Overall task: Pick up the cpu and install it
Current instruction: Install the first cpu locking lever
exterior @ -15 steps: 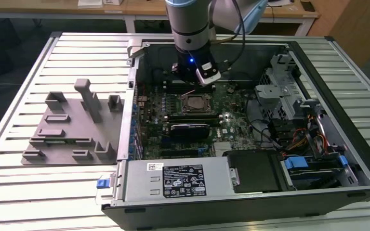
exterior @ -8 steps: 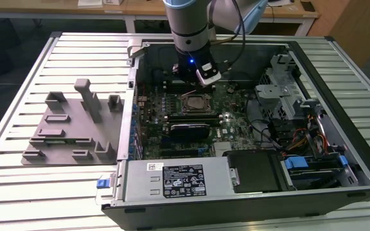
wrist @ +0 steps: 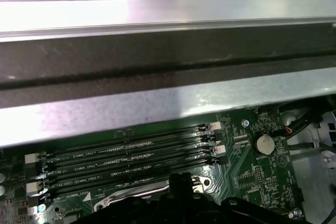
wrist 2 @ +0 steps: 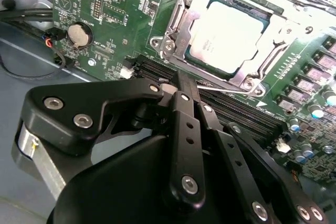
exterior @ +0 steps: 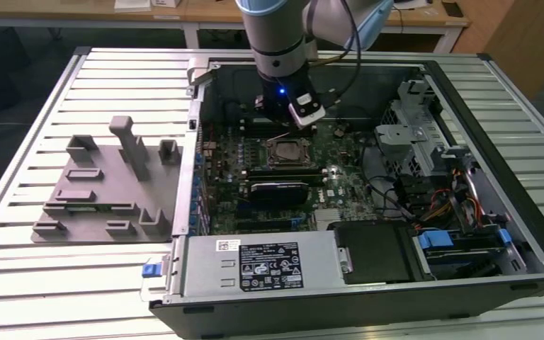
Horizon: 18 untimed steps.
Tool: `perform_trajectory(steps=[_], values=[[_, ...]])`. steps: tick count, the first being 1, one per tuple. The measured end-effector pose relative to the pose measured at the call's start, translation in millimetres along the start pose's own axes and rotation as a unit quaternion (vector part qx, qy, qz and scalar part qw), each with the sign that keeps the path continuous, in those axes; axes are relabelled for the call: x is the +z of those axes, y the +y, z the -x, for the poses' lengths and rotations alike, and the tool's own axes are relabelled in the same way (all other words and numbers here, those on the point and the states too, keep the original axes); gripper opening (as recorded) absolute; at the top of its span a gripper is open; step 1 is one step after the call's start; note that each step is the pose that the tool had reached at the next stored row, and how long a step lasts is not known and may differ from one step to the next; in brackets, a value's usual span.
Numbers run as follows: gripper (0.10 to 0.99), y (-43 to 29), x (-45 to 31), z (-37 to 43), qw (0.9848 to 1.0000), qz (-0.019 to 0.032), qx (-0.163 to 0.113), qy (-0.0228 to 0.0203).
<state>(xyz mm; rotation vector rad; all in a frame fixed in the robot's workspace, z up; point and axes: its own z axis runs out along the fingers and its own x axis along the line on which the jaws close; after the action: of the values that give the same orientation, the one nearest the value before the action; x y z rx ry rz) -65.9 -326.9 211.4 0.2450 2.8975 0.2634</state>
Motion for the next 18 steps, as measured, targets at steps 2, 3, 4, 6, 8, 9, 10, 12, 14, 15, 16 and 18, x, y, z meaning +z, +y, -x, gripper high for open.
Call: perform_trajectory(steps=[2,3,4,6,8,9,10,12,14,15,16,18], values=[[0.106,-0.1,-0.1,-0.6,1.0000,0.0000,0.000,-0.0003],[0.106,-0.2,-0.1,-1.3,1.0000,-0.0001,0.001,-0.0004],[0.106,-0.3,-0.2,-2.0,1.0000,-0.0003,0.002,-0.0006],[0.106,-0.3,0.0,-3.1,1.0000,-0.0016,0.007,-0.0017],[0.106,-0.5,0.2,-3.7,0.9998,-0.0037,0.017,-0.0037],[0.106,-0.5,0.4,-4.1,0.9997,-0.0047,0.022,-0.0047],[0.106,-0.6,0.5,-4.4,0.9996,-0.0058,0.027,-0.0057],[0.106,-0.7,0.8,-5.2,0.9993,-0.0078,0.036,-0.0076],[0.106,-0.7,1.1,-5.9,0.9989,-0.0096,0.045,-0.0094],[0.106,-0.7,1.2,-6.3,0.9987,-0.0106,0.049,-0.0103],[0.106,-0.7,1.3,-6.7,0.9985,-0.0114,0.053,-0.0111],[0.106,-0.4,1.5,-7.7,0.9980,-0.0130,0.061,-0.0127]])
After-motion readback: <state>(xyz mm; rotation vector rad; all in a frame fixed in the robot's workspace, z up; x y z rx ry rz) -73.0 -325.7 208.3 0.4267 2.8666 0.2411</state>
